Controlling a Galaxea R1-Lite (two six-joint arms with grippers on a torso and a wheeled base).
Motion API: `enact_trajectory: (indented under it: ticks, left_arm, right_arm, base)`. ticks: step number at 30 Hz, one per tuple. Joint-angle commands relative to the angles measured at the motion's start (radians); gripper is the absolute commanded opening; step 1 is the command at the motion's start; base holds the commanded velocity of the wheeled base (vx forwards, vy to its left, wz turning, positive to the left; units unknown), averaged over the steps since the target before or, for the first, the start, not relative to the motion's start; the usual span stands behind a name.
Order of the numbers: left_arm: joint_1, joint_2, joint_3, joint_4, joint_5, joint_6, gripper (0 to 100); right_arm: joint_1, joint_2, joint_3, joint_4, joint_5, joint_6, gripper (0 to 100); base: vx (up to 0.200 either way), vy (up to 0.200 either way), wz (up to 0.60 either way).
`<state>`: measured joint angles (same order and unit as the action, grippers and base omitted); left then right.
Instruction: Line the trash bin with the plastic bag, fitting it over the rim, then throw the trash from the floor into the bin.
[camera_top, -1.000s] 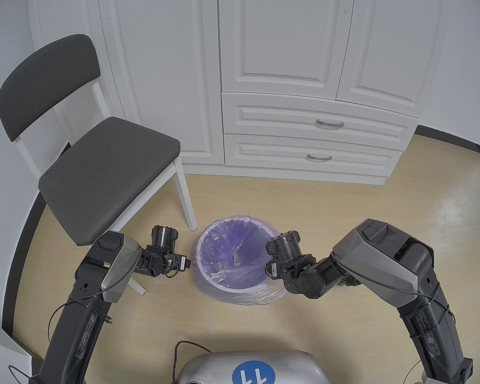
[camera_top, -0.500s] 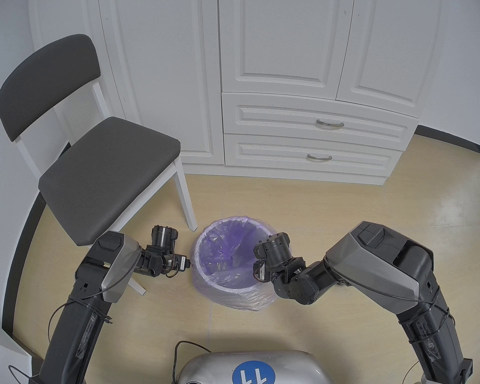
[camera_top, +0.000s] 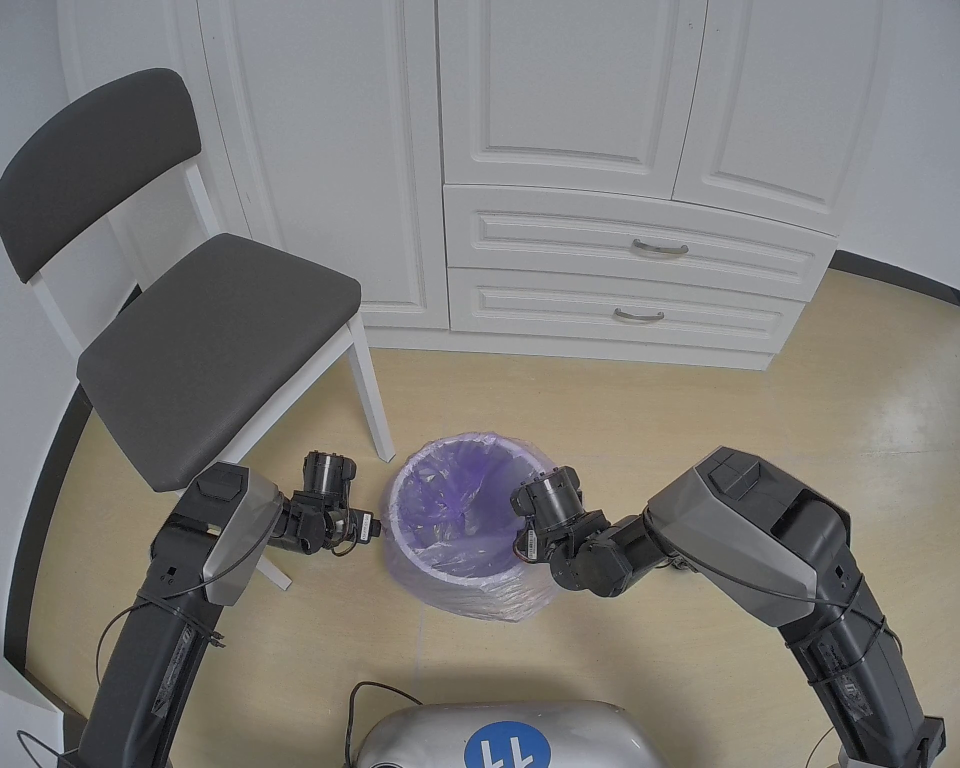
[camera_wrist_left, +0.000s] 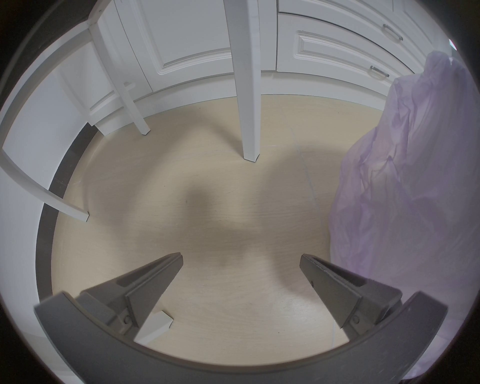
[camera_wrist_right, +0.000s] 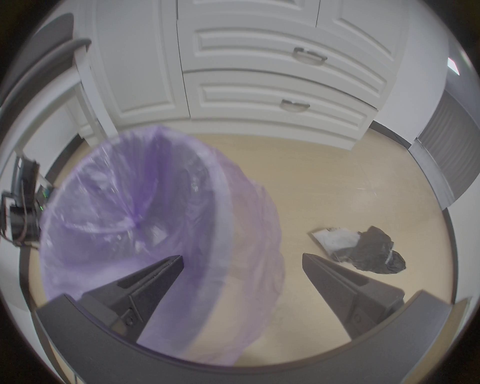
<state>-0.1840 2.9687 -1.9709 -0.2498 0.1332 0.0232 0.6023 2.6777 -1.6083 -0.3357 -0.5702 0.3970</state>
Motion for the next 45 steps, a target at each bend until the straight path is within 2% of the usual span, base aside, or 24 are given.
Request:
enact_trajectory:
  ticks: [1, 4, 10, 15, 24, 29, 36, 42, 45]
  left_arm:
    - [0.000, 0.001, 0.001, 0.000, 0.000, 0.000, 100]
    - [0.000, 0.001, 0.001, 0.000, 0.000, 0.000, 100]
    - [0.000, 0.001, 0.001, 0.000, 0.000, 0.000, 100]
    - [0.000, 0.001, 0.001, 0.000, 0.000, 0.000, 100]
    - [0.000, 0.001, -0.002, 0.000, 0.000, 0.000, 100]
    - [0.000, 0.001, 0.000, -0.002, 0.002, 0.000, 100]
    - [0.000, 0.001, 0.001, -0.014, 0.000, 0.000, 100]
    - [0.000, 0.001, 0.000, -0.016, 0.000, 0.000, 100]
    - [0.000, 0.001, 0.000, -0.016, 0.000, 0.000, 100]
  right_arm:
    - [0.004, -0.013, 0.024, 0.041, 0.000, 0.002, 100]
    - [0.008, -0.044, 0.079, 0.044, 0.004, -0.006, 100]
    - [0.027, -0.082, 0.140, 0.035, 0.059, -0.006, 100]
    - [0.030, -0.078, 0.130, 0.032, 0.059, 0.003, 100]
    - [0.025, -0.045, 0.097, -0.106, 0.059, 0.020, 100]
    - [0.024, -0.035, 0.084, -0.108, 0.055, 0.023, 100]
    - [0.037, 0.021, -0.005, -0.178, 0.052, 0.095, 100]
    - [0.033, 0.044, -0.051, -0.184, 0.055, 0.126, 100]
    - [0.030, 0.067, -0.116, -0.186, 0.058, 0.175, 100]
  base:
    - [0.000, 0.000, 0.00]
    - [0.000, 0.000, 0.00]
    - [0.000, 0.000, 0.00]
    - [0.000, 0.000, 0.00]
    - [0.000, 0.000, 0.00]
    - [0.000, 0.000, 0.00]
    - [0.000, 0.000, 0.00]
    - [0.000, 0.000, 0.00]
    - [0.000, 0.000, 0.00]
